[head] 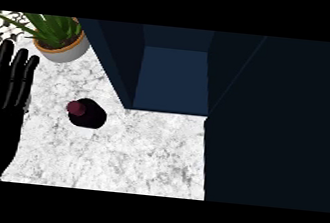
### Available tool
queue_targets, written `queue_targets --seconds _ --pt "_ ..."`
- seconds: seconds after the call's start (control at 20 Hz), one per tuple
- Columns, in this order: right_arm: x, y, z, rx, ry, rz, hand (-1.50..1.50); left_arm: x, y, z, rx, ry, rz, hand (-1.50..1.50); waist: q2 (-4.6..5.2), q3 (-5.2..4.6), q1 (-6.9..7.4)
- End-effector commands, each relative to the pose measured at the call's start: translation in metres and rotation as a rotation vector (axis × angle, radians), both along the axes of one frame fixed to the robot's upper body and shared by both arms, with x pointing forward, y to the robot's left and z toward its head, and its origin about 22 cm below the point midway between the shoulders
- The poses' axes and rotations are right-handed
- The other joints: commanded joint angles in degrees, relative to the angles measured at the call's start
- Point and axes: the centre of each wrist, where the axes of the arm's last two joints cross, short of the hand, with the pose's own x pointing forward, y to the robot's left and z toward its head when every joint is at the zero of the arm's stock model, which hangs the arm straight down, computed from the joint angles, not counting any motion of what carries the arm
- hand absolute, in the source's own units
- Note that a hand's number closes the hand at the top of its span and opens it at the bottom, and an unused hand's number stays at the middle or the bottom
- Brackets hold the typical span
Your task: Pick up the wine, place it into the cabinet and close the cabinet
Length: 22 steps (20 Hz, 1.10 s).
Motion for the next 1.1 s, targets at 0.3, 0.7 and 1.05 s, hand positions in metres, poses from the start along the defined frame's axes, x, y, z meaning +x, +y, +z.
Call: queue_targets --seconds 0.3,0.7,1.05 --pt "-0.023 0.017 -0.010 0.072 0.155 0.402 -1.50 -0.001 -0.020 -0.029 -0.232 0.047 0.231 -1.50 -1.15 1.01 -0.14" --pt "-0.081 0.002 0.029 0.077 0.206 0.474 -1.50 -0.043 -0.068 -0.023 -0.315 0.062 0.236 -1.50 -1.46 1.15 0.06" --pt "-0.104 0.003 0.051 0.085 0.195 0.499 -1.50 -0.060 -0.093 0.013 -0.335 0.044 0.249 -1.50 -1.43 1.20 -0.17"
